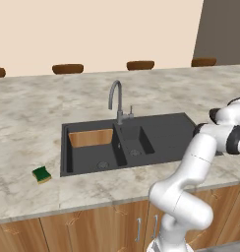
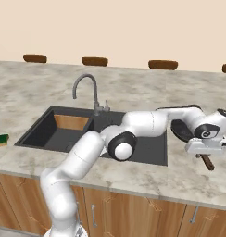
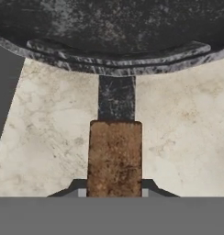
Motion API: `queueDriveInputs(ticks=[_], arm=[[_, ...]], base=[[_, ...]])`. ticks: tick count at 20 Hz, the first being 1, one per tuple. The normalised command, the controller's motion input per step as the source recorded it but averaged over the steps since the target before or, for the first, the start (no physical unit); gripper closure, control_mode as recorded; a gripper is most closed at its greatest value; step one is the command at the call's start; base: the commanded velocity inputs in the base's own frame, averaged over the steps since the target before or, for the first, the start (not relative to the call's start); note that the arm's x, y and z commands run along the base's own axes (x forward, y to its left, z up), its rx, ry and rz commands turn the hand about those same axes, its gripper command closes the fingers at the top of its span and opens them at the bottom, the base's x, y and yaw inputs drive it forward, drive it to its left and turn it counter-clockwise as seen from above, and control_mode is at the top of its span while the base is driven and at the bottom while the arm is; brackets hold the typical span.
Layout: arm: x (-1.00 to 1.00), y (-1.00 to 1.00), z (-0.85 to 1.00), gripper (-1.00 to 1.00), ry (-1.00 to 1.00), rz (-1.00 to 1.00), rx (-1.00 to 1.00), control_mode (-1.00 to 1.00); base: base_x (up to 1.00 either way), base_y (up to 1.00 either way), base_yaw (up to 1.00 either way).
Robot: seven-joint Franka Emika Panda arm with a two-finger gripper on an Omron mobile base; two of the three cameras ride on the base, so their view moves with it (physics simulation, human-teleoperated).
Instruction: Pick the pan and sponge and place them into the sink. Then turn on the water.
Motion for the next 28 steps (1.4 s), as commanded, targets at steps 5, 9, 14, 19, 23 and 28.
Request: queueDriveInputs(ticks=[5, 9, 14, 19, 23, 28], arm=[[0.0, 0.56, 0.03, 1.0, -0.14, 0.03, -0.08, -1.0], [0.0, 0.39, -0.11, 1.0, -0.16, -0.03, -0.21, -1.0], [-0.02, 0.27, -0.23, 1.0, -0.11, -0.07, -0.24, -1.0], [0.0, 0.38, -0.04, 1.0, -0.03, -0.05, -0.15, -1.0], [0.0, 0.47, 0.23, 1.0, 0.08, -0.03, -0.04, -1.0], [0.0, 0.39, 0.32, 1.0, 0.11, -0.02, 0.0, -1.0]], base=[[0.0, 0.0, 0.0], [0.0, 0.0, 0.0], [0.0, 0.0, 0.0], [0.0, 0.0, 0.0], [0.0, 0.0, 0.0], [0.0, 0.0, 0.0]])
